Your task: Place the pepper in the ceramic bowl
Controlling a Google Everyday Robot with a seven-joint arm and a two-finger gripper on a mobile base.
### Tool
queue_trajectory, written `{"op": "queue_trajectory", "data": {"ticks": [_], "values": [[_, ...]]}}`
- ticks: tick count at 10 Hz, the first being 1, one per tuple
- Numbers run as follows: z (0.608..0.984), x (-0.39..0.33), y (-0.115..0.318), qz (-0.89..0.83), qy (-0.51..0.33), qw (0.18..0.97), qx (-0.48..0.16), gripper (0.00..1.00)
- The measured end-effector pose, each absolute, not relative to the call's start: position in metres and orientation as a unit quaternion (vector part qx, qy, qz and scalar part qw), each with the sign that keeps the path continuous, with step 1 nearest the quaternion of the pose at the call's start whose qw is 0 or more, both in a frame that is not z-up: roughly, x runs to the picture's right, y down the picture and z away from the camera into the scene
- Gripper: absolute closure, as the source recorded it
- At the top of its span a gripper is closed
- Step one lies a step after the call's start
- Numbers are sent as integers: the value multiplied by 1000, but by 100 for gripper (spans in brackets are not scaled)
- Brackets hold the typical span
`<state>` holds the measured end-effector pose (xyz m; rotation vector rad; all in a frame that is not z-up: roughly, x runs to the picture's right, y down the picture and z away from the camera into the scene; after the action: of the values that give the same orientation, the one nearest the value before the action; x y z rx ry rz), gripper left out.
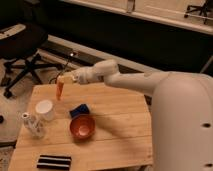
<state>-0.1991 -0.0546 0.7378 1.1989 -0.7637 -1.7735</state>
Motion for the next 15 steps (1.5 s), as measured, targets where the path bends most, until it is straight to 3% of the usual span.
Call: {"op": "queue_trajectory", "data": {"ticks": [8, 9, 11, 15], "values": [[738, -114, 45, -720, -348, 435, 414, 66], [741, -106, 57, -727, -352, 433, 400, 62], [749, -96, 83, -741, -365, 425, 370, 43], [754, -101, 108, -748, -393, 411, 341, 40]]}}
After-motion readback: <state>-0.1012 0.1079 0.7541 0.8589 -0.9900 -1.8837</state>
